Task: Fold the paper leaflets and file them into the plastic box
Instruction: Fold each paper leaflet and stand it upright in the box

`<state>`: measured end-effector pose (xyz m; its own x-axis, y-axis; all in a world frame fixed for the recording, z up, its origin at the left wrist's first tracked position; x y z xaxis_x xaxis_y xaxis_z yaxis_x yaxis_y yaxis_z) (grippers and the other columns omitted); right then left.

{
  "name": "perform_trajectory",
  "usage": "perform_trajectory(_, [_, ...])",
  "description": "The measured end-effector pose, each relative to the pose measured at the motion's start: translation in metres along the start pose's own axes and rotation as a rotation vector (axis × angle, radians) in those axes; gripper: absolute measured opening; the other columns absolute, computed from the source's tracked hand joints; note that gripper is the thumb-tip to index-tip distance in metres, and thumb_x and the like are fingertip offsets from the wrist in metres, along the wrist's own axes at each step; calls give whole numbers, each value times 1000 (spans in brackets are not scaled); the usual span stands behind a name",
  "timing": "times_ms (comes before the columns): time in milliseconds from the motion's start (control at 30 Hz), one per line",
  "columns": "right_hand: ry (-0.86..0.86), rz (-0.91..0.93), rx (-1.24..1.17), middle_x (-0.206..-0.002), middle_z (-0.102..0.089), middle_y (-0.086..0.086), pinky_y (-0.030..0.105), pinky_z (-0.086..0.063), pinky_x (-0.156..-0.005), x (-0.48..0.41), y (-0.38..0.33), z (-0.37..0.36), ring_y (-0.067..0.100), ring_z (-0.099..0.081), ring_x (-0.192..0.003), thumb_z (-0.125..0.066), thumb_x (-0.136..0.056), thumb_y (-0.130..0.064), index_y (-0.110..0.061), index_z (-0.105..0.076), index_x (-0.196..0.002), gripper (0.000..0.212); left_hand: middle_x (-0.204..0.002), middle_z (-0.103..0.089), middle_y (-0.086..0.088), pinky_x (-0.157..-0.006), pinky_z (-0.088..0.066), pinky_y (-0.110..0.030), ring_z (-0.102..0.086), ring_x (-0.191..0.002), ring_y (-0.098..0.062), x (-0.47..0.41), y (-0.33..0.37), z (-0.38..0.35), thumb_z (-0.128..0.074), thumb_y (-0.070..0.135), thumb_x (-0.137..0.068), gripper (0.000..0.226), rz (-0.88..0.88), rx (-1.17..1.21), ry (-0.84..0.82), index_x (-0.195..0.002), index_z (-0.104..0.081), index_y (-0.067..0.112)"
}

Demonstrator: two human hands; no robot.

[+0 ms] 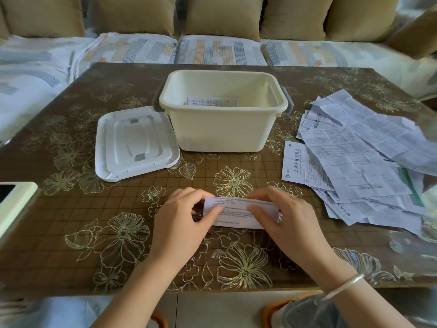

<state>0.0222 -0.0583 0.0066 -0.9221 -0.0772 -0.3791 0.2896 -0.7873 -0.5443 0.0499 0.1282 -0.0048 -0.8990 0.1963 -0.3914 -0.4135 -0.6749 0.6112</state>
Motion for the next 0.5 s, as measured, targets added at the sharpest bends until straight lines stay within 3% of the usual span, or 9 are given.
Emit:
perform_trajectory(133, [18, -85, 41, -93, -61, -21, 16, -44, -64, -2, 8, -5, -1, -56, -81, -64, -84, -40, -31, -62, -105, 23, -83, -57, 17, -53, -39, -16, -47, -74, -6, -1, -2, -5, -62, 48, -79, 23, 14, -160, -2, -80, -66, 25])
perform_trajectory(267, [36, -54, 219, -90, -58, -16, 19, -39, -61, -4, 1, -10, 8, -52, -86, -67, -83, -37, -28, -63, -98, 19, -85, -57, 14, -51, -42, -17, -49, -79, -8, 0, 1, -9, -63, 45, -81, 22, -17, -239, 3, -82, -64, 23])
perform_trajectory(400, [14, -102, 334, -94, -54, -12, 20, -37, -54, -3, -1, -10, 13, -49, -93, -67, -81, -42, -30, -64, -99, 22, -106, -60, 5, -60, -49, -17, -59, -90, -12, 1, 6, -9, -68, 38, -78, 36, -37, -274, 9, -106, -60, 17])
perform_trajectory(500, [-12, -156, 356, -99, -55, -12, 21, -36, -59, -3, 3, -7, 13, -49, -98, -66, -79, -49, -32, -64, -102, 29, -119, -53, -3, -64, -54, -18, -56, -101, -15, 2, 14, -6, -75, 32, -75, 49, -68, -325, 30, -117, -58, 12])
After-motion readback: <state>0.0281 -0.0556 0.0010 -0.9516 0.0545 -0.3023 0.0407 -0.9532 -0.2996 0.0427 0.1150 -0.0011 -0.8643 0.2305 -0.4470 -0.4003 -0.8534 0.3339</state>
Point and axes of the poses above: each hand's wrist, its own x-axis away from the middle knuckle, its own z-axis out of the back of the hand, y = z × x, the point moved 8 cm from there along -x, towards the middle knuckle
